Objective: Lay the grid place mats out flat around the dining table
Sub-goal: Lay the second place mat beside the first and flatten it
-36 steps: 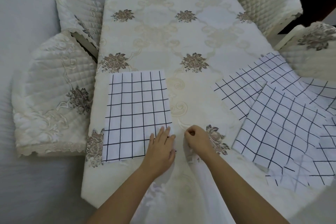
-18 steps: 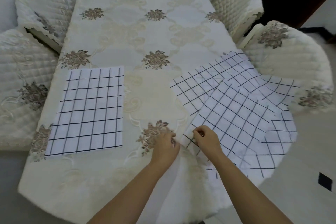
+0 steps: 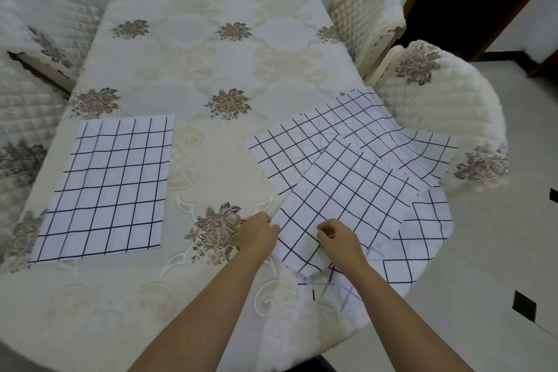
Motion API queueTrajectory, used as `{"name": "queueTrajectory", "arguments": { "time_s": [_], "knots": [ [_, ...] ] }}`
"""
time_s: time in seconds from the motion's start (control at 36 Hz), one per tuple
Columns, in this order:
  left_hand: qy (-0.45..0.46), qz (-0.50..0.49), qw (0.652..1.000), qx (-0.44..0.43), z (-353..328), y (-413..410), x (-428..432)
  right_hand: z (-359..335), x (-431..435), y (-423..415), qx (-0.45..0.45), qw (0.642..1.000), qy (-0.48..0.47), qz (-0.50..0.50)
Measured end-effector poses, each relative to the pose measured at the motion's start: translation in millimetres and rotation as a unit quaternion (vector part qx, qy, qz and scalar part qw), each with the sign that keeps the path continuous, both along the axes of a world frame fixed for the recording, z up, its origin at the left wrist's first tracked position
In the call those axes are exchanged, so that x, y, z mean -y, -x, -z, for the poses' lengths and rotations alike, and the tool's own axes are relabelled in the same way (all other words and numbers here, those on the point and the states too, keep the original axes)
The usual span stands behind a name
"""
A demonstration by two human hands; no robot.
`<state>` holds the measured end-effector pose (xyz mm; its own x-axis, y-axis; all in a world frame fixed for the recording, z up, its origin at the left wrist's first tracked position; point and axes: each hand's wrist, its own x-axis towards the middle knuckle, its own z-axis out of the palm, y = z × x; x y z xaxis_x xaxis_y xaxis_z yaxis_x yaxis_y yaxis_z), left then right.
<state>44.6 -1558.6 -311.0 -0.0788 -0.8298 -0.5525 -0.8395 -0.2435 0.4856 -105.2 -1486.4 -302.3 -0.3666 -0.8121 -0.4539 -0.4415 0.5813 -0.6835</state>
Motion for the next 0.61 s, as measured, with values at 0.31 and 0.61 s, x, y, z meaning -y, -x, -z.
{"name": "queueTrajectory", "arguments": {
  "time_s": [0.31,0.61],
  "knots": [
    [0.050,-0.206,0.964,-0.161,-9.1,-86.4,-4.4,-7.2,12.6,-35.4,-0.001,0.999,0.032,0.003],
    [0.057,-0.322,0.931,-0.164,-13.7,-178.2,-22.9,-1.0,27.0,-95.8,0.083,0.991,0.041,0.100]
  ]
}}
